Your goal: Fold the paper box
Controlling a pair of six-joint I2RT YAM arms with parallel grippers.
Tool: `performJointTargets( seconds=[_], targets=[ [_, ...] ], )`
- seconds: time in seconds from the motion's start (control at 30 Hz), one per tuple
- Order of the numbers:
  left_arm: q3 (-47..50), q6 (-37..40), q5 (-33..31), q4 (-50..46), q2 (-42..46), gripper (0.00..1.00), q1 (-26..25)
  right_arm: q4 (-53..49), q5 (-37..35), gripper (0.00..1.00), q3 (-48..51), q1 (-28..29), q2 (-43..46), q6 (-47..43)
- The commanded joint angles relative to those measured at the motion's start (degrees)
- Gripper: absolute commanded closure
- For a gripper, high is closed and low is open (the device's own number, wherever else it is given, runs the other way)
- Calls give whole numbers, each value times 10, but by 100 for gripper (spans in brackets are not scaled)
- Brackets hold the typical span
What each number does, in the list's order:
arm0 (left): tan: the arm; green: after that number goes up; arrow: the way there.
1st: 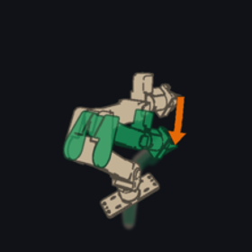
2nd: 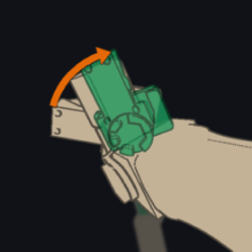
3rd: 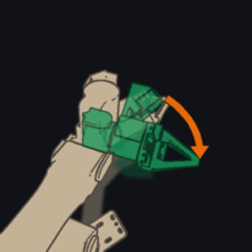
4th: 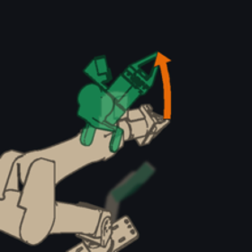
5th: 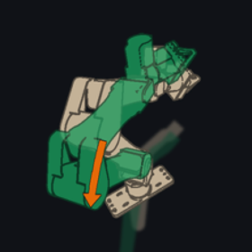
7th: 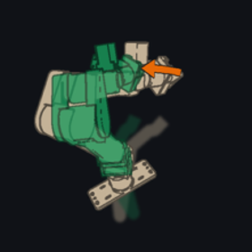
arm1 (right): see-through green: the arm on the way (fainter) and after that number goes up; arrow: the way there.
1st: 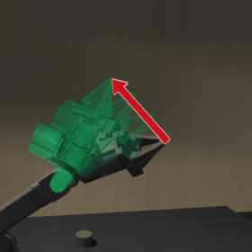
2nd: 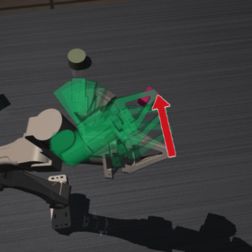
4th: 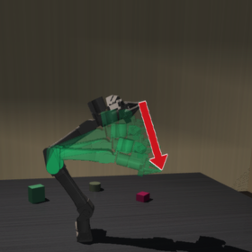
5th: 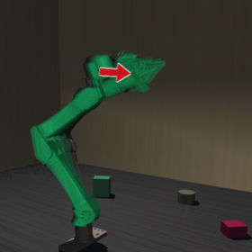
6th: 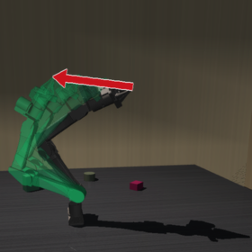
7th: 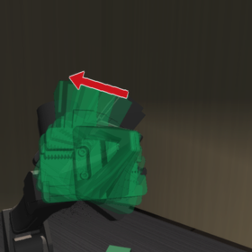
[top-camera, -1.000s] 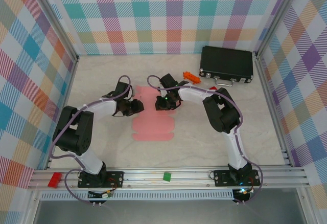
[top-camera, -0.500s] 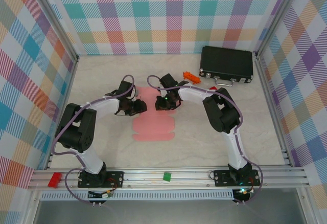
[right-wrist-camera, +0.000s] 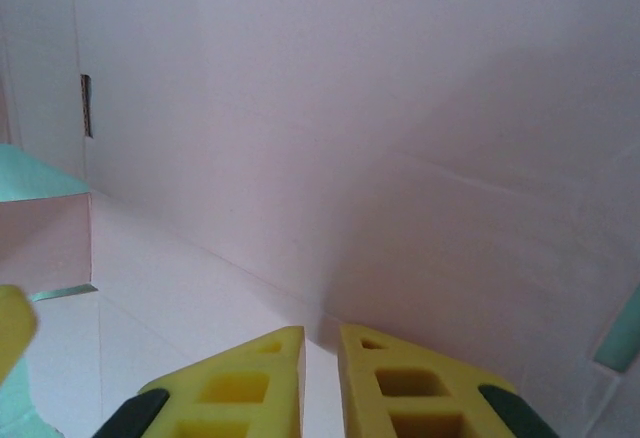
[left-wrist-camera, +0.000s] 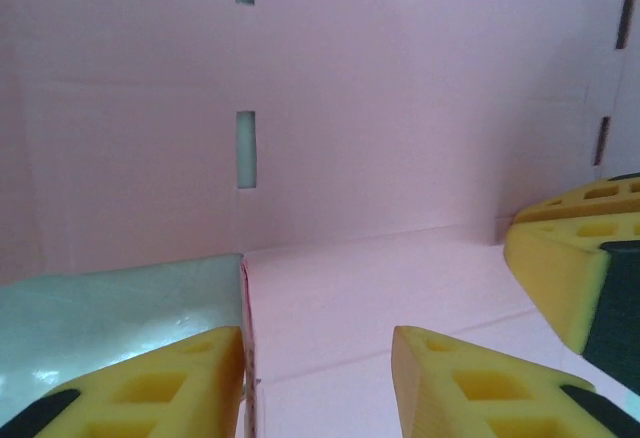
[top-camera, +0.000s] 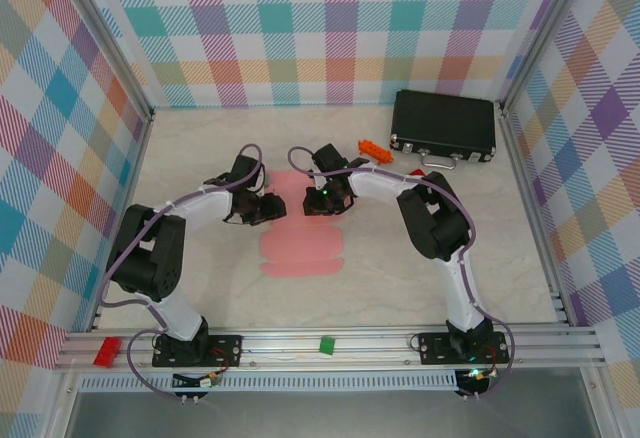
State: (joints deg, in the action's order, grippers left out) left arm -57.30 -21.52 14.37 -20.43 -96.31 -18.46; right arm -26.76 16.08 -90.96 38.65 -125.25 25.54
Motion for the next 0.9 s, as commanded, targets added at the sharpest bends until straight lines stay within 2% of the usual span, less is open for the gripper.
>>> performJointTargets(
  seconds=[0.0,0.27,0.43,0.6,0.67,0.87],
  targets=[
    [-34,20,-33,-49,47,56,-7,-3,-16,80,9,1,44,9],
    [-69,33,-1,-78,58,59,-29,22,-51,77,79,-20,138,23],
    [-72,23,19,-54,20,77,-50,25,-77,75,135,-45,187,41],
    [-79,6,31,-31,-35,100,-68,30,-79,70,175,-59,204,53],
    [-83,3,26,-27,-53,100,-74,35,-77,66,186,-61,205,57],
    [-86,-5,10,-21,-96,100,-77,38,-68,64,182,-64,176,58]
  ],
)
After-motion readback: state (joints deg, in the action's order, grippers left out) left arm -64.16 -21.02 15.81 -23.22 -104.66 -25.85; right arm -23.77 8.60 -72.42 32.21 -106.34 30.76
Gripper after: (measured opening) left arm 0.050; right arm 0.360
